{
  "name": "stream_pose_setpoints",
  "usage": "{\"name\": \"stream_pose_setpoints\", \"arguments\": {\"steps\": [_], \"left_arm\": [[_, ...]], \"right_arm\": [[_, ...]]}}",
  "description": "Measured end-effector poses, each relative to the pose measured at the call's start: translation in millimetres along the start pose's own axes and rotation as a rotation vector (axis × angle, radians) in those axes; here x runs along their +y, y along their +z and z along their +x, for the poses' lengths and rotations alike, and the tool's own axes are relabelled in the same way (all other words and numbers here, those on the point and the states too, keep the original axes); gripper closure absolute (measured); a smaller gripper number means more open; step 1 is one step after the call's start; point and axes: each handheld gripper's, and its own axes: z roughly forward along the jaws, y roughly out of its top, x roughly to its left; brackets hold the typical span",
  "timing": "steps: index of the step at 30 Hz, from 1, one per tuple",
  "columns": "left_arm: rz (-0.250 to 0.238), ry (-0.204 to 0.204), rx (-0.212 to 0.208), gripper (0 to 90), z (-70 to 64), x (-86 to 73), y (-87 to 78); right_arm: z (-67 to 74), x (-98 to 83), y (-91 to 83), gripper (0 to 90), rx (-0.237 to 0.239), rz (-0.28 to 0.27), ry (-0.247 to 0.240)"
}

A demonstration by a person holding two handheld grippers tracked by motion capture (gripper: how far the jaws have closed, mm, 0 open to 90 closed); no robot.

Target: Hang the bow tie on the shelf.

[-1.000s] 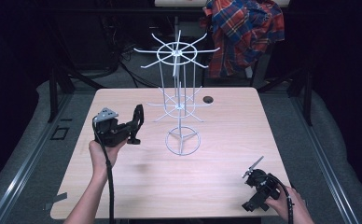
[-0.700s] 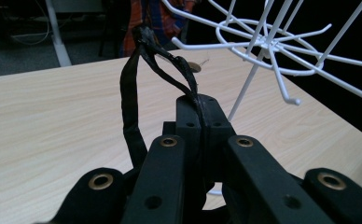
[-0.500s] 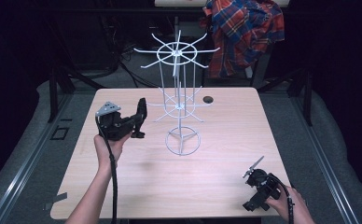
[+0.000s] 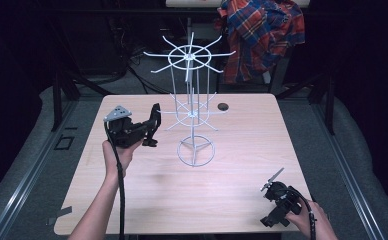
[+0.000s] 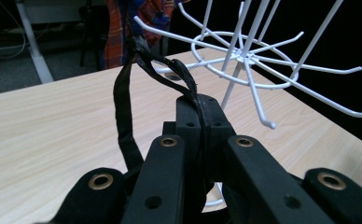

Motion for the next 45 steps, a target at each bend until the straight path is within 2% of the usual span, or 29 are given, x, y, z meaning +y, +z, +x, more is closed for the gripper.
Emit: {"name": "stream_pose_setpoints", "arguments": {"steps": [5,7,9,19,20,21,27,30,31,33,34,37,39,45], "left_arm": [[0.019,0.02,-0.015,88.2,-2.5,1.6,3.7],[0.034,0.016,-0.023,88.2,-2.6,0.8,5.9],[0.048,0.02,-0.035,88.2,-2.8,-0.1,8.0],[0.102,0.037,-0.065,88.1,-4.6,-4.3,13.2],[0.104,0.036,-0.065,88.1,-4.5,-4.9,13.1],[0.109,0.037,-0.066,88.1,-4.2,-5.3,12.9],[0.124,0.027,-0.065,88.1,-0.7,-7.7,11.7],[0.131,0.038,-0.062,88.1,0.3,-8.3,10.8],[0.137,0.039,-0.061,88.1,0.9,-9.1,10.8],[0.14,0.036,-0.056,88.1,2.0,-11.3,11.5],[0.147,0.032,-0.055,88.1,2.3,-12.1,12.0],[0.151,0.027,-0.052,88.0,3.1,-14.6,13.5],[0.162,0.03,-0.052,87.9,3.0,-15.1,13.7],[0.177,0.03,-0.032,87.9,5.6,-18.4,18.6]], "right_arm": [[-1.9,-3.0,0.0,0.5,0.007,-0.004,0.016],[-2.7,-4.0,0.0,0.6,0.004,-0.002,0.011],[-1.7,-4.9,0.1,0.6,0.01,-0.009,0.028],[-3.3,-5.9,-0.5,0.8,0.007,0.0,0.025],[-3.9,-5.2,-1.6,0.9,0.004,0.016,0.011],[-2.3,-5.7,-0.4,0.9,0.007,0.0,0.028],[-2.3,-5.7,0.1,1.0,0.007,0.003,0.029],[-4.2,-6.2,-1.3,1.1,-0.002,0.024,0.013],[-3.1,-7.2,0.0,1.1,-0.008,0.005,0.031],[-3.8,-7.1,-0.1,1.2,-0.002,-0.005,0.035],[-4.9,-5.6,-2.4,1.2,-0.013,0.02,0.008],[-2.2,-5.1,-1.8,1.2,-0.011,-0.002,0.022],[-1.6,-4.6,-2.4,1.3,-0.021,0.0,0.016],[-3.3,-5.3,-1.0,1.5,-0.007,-0.009,0.016]]}}
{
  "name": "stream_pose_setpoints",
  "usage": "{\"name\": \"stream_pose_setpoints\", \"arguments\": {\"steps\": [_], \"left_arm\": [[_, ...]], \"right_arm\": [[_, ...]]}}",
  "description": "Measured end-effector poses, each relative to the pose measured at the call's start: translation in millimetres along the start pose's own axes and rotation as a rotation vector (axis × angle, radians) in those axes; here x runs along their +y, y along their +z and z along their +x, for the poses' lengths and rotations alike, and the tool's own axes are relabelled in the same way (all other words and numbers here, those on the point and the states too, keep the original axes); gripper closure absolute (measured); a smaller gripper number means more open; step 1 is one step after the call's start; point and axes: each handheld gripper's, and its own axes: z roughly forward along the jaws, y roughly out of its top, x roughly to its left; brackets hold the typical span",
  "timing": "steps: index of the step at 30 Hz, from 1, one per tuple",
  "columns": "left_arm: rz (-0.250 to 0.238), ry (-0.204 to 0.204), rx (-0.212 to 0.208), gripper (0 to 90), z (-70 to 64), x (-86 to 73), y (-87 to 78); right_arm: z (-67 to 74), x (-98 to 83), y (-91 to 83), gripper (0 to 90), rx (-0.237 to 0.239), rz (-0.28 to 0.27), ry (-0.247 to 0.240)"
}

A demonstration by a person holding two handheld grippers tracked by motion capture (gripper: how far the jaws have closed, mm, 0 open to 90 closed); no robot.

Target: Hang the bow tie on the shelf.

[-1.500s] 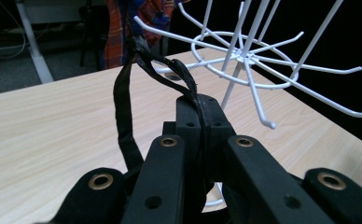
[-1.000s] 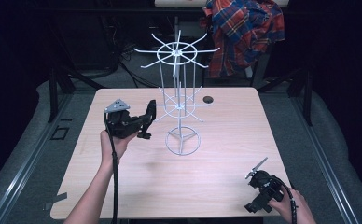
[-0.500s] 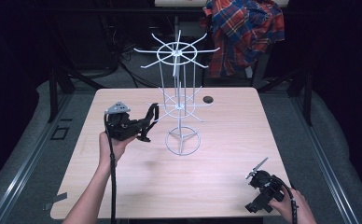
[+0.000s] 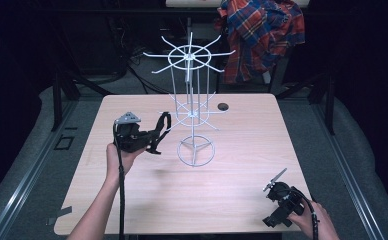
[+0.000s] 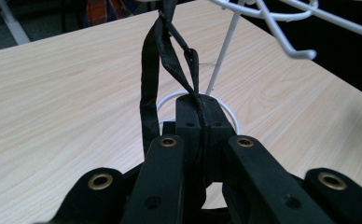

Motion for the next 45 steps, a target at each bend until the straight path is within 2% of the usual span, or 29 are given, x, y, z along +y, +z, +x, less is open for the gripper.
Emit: {"name": "stream_pose_setpoints", "arguments": {"steps": [6,14,19,23,31,35,37,42,45], "left_arm": [[0.023,-0.003,0.017,87.9,3.4,-2.6,2.6],[0.048,-0.029,0.061,87.9,10.4,-4.7,4.4],[0.05,-0.049,0.072,86.9,15.1,-6.9,5.7],[0.06,-0.068,0.073,85.9,17.1,-8.2,7.1],[0.12,-0.046,0.075,82.4,15.2,-9.0,12.7],[0.12,-0.058,0.072,80.5,15.5,-10.1,14.6],[0.12,-0.056,0.08,77.0,14.8,-9.9,15.3],[0.114,-0.072,0.09,56.8,13.7,-9.7,13.0],[0.096,-0.07,0.086,49.0,14.1,-8.2,8.3]], "right_arm": [[-0.7,-0.1,-0.4,1.6,-0.001,0.004,-0.002],[0.1,0.0,1.2,2.1,0.008,0.001,0.007],[-0.7,-0.2,1.1,2.2,0.001,0.007,0.006],[-1.0,-0.2,1.1,2.2,0.003,0.006,0.005],[0.5,0.0,0.6,2.3,0.003,0.009,0.004],[-0.2,-0.1,0.5,2.4,-0.005,0.016,0.0],[-0.2,-0.2,0.7,2.4,-0.005,0.016,0.0],[-0.2,-0.2,0.1,2.4,-0.003,0.015,-0.003],[-0.7,-0.1,-0.5,2.4,-0.006,0.018,-0.006]]}}
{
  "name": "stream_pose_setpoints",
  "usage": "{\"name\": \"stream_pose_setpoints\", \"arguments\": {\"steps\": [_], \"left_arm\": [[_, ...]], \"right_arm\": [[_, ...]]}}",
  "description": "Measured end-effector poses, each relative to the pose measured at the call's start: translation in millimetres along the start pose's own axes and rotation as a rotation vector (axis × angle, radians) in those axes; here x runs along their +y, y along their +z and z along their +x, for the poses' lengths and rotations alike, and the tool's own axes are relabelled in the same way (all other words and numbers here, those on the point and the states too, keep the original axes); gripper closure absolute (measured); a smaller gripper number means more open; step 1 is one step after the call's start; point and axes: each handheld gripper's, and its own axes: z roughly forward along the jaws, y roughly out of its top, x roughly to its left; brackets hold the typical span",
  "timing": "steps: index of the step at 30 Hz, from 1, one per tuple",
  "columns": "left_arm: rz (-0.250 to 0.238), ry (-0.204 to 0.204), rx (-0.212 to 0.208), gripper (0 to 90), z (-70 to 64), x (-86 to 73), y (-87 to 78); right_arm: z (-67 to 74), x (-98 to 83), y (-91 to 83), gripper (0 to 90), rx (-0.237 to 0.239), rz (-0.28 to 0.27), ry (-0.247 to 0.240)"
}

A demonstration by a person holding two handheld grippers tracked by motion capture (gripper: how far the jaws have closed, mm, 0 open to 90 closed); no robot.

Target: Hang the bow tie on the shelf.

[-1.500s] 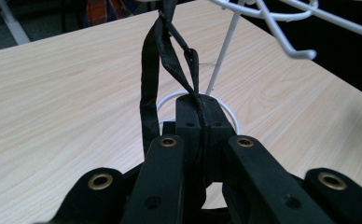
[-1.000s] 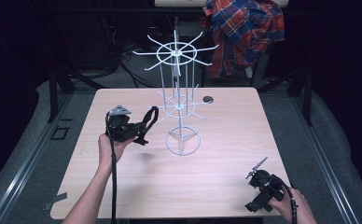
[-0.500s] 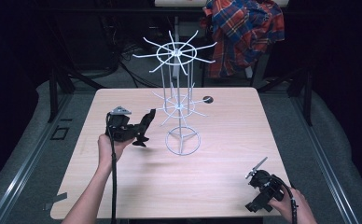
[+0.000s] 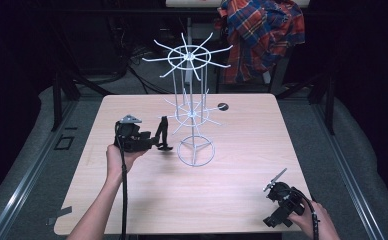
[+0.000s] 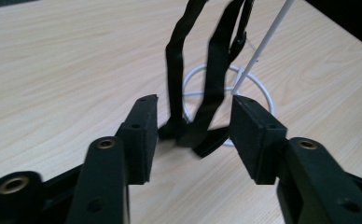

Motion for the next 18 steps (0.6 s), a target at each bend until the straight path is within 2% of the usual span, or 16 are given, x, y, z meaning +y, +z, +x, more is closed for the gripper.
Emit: {"name": "stream_pose_setpoints", "arguments": {"steps": [6,7,11,13,16,18], "left_arm": [[-0.014,0.009,0.012,32.7,-0.5,-1.0,-10.5],[-0.017,0.007,0.018,30.8,-0.6,-1.7,-12.3],[-0.021,-0.006,0.041,23.5,-1.4,-4.9,-19.7],[-0.016,-0.01,0.043,20.0,-2.2,-6.4,-23.4],[0.033,-0.025,0.033,15.1,-5.4,-8.7,-24.9],[0.046,-0.023,0.038,14.5,-8.6,-11.4,-26.3]], "right_arm": [[0.1,-0.2,-0.8,2.4,-0.006,-0.004,-0.003],[-0.5,0.4,-2.3,2.4,-0.011,0.011,-0.016],[1.0,0.4,-2.7,2.4,-0.01,0.006,-0.015],[2.2,-0.1,-2.3,2.4,-0.015,-0.01,-0.007],[2.1,0.2,-2.8,2.4,-0.023,-0.006,-0.012],[2.7,0.0,-2.7,2.4,-0.022,-0.015,-0.004]]}}
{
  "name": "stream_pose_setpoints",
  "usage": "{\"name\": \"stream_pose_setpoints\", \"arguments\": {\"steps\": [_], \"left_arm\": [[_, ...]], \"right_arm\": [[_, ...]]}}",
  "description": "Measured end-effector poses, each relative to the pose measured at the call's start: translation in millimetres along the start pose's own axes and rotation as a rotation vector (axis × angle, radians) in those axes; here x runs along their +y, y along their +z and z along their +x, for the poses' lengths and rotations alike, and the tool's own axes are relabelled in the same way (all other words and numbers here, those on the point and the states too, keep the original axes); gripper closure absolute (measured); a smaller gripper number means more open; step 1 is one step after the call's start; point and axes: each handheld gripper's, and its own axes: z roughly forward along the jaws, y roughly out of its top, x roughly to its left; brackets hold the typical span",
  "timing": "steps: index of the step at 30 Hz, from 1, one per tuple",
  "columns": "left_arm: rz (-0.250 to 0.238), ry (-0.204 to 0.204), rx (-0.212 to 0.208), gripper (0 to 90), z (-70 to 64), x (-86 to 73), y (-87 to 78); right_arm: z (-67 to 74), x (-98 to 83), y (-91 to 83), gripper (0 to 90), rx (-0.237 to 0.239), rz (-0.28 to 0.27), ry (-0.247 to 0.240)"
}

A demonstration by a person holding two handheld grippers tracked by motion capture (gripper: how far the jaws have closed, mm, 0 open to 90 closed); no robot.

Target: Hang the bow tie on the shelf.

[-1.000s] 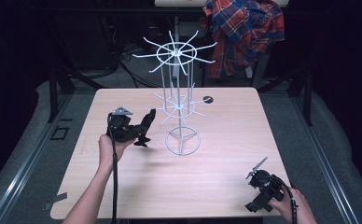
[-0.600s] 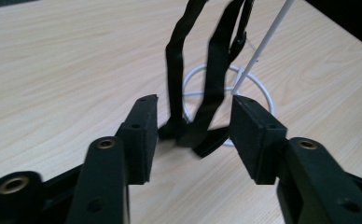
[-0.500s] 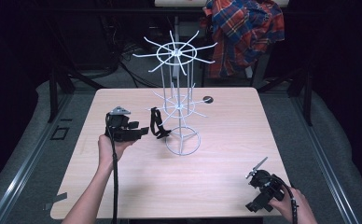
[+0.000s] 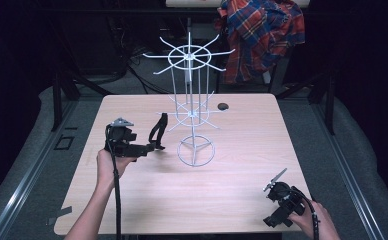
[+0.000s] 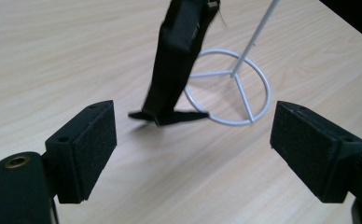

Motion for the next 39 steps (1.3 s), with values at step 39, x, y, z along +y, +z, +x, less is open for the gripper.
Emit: {"name": "stream_pose_setpoints", "arguments": {"steps": [39], "left_arm": [[0.329,0.034,0.14,0.0,-8.4,-86.0,-16.0]], "right_arm": [[-2.0,0.3,-4.4,2.9,-0.01,-0.048,0.027]]}}
